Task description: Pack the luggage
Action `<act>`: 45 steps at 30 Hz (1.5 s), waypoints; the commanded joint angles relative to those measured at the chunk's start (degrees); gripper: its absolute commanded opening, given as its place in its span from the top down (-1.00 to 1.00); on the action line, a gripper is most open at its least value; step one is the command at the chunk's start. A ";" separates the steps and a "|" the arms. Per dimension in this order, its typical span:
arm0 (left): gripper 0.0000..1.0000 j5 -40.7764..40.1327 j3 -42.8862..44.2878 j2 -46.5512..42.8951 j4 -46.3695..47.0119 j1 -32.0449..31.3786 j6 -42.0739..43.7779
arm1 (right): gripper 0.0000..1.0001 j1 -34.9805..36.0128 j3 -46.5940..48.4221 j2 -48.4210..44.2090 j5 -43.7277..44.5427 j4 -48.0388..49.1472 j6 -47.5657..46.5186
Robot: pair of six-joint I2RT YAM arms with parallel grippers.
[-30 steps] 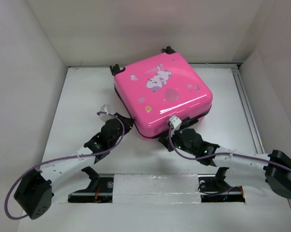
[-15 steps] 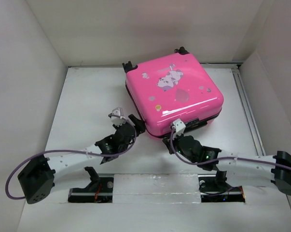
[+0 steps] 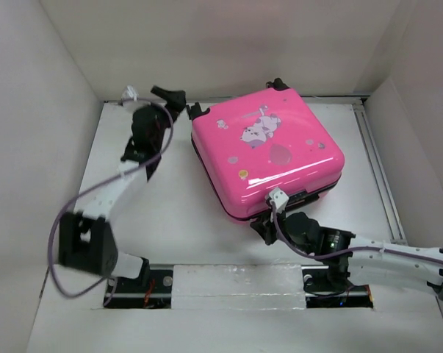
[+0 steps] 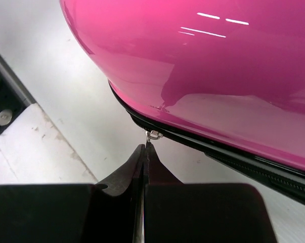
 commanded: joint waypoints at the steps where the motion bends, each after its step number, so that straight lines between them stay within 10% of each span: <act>1: -1.00 20.83 15.54 16.45 -0.32 9.23 -1.58 | 1.00 2.13 0.07 -2.27 -7.62 4.74 2.03; 7: -1.00 33.34 44.78 41.08 -17.79 12.41 3.16 | 1.00 2.13 -0.99 -2.89 -7.62 4.21 2.03; 15: -1.00 42.91 46.21 47.69 -15.53 12.41 2.56 | 1.00 1.61 -0.99 -3.41 -5.95 3.68 3.17; 26: -0.67 46.44 15.75 35.14 12.20 12.41 -8.59 | 1.00 -6.91 -2.13 -6.23 -11.29 1.40 1.94; 31: 1.00 46.44 13.16 33.37 19.10 12.41 -13.17 | 1.00 -9.28 -2.13 -5.70 -11.92 1.40 0.72; 45: 1.00 24.39 -24.96 -0.71 21.92 15.93 -10.27 | 1.00 -38.46 10.69 10.89 -37.22 7.19 -14.75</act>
